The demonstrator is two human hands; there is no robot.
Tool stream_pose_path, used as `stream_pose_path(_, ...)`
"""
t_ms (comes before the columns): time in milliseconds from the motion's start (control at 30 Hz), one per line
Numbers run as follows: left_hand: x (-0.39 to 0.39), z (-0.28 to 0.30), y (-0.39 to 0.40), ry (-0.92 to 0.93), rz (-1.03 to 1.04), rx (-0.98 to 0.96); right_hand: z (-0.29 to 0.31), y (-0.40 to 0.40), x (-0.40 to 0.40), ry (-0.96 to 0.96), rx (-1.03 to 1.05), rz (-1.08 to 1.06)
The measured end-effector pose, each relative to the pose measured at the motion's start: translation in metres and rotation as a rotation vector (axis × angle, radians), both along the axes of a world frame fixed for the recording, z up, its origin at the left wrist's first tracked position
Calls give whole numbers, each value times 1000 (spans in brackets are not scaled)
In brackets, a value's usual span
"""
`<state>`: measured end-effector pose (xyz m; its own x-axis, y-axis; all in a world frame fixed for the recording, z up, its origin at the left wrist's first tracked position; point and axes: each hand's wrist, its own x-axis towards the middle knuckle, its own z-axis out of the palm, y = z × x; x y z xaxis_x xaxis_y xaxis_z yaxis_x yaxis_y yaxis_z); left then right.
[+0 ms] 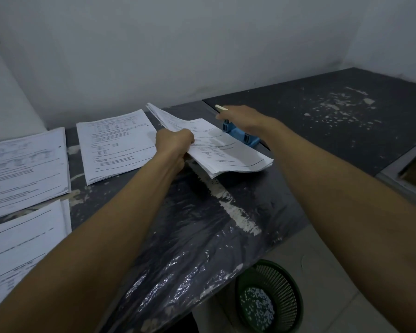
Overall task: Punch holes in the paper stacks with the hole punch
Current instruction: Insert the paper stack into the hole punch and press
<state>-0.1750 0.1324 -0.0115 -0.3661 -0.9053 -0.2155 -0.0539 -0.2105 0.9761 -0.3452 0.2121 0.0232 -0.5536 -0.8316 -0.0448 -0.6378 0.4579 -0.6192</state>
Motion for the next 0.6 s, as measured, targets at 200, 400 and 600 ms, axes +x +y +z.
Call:
stream_pose_path(200,-8,6,7,44,-15,50,1,1,3,-54,-21,-28)
stream_pose_path(400,-9,-13,13,100,24,44,0,2,2,-104,-13,-62)
stream_pose_path(600,-6,-18,5,77,-2,-74,-2,4,1,-52,-23,-15)
